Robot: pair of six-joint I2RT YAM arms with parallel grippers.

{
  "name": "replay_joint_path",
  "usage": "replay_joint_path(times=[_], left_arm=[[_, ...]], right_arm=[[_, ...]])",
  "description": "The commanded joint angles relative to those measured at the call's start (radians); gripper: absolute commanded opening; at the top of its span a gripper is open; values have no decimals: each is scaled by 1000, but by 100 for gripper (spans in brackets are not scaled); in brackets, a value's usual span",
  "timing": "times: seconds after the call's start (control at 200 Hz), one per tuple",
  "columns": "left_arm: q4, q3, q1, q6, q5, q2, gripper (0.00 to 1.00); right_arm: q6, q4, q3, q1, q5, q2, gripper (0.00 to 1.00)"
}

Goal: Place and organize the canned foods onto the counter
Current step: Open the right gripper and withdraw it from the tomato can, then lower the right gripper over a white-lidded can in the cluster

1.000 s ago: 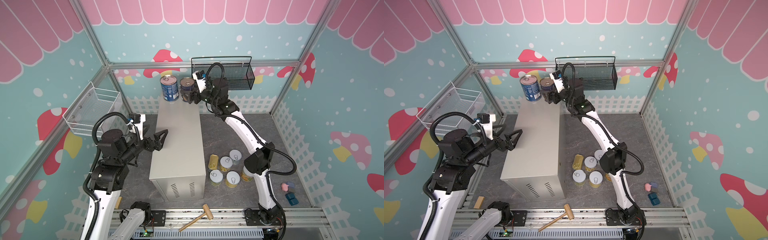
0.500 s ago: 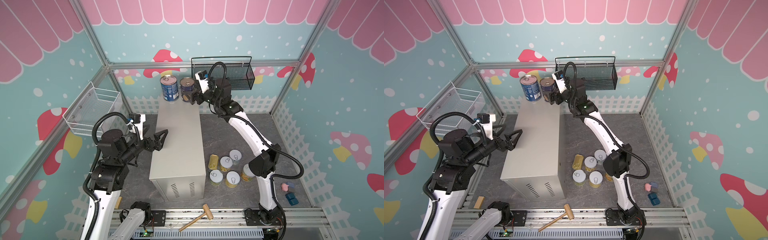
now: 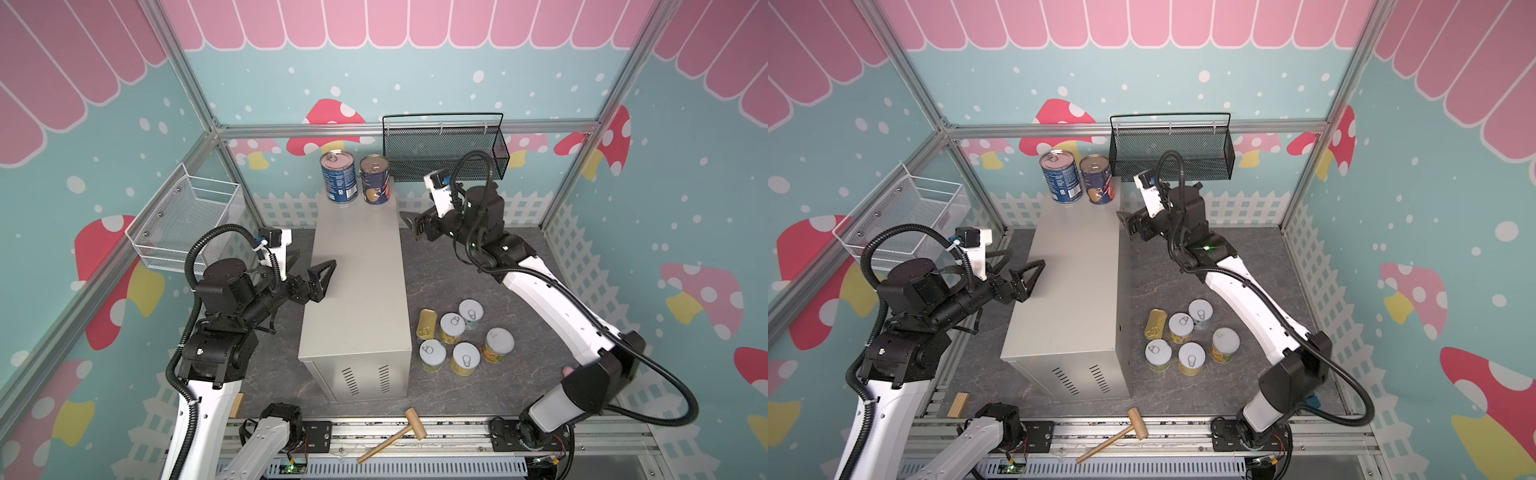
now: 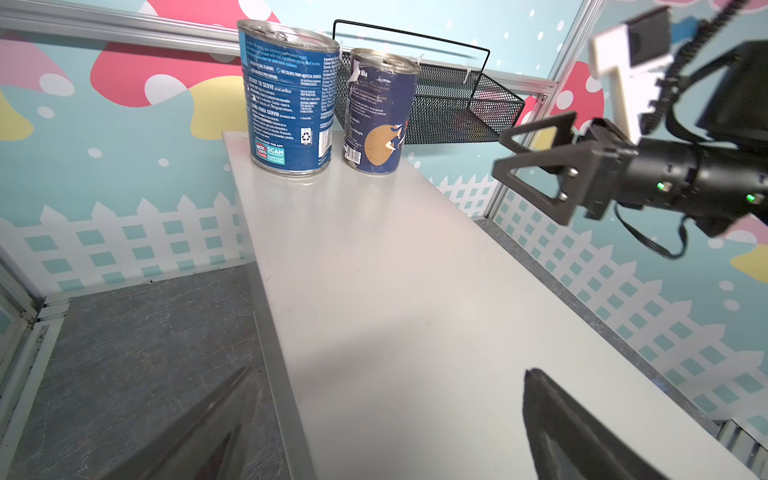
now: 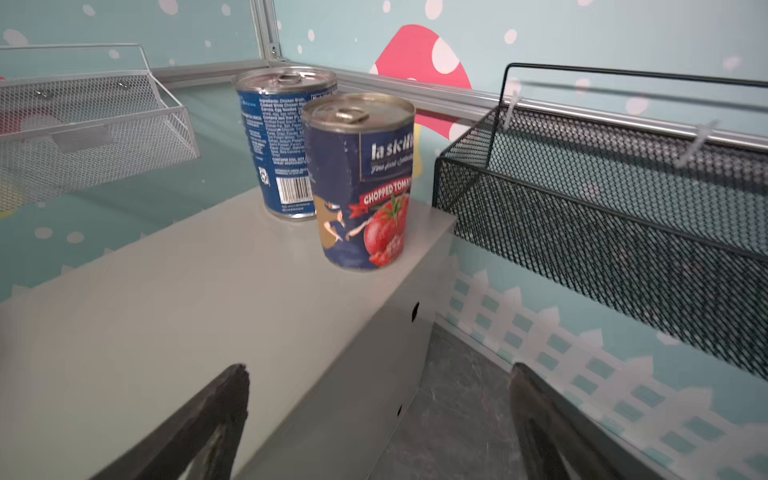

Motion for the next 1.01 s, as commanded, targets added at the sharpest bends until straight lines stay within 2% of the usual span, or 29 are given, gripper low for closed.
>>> replay_joint_path(times=[0.0,0.17,0.395,0.48,0.57,0.846,1.001], left_arm=[[-30,24,-3,20,3,-1,99],[-38,31,-9,11,23,6,99],[-21,8,-11,-1,46,-2,99],[-21,-1,-11,0,52,-6,99],[-15,-13,-12,1,50,-17,99],[6,-39,-13,1,50,-27,99],[19,-58,-12,2,45,-44,99]], right_arm=[[29,-20,-187,5,114,-166,99],[191,-162,-429,6,256,-331,98],[365,-306,-647,6,395,-392,98],[496,-380,-721,6,495,-418,98],[544,-403,-798,6,514,-461,98],[710,-563,-844,0,614,-505,97],[748,-568,-856,-8,618,-479,98]])
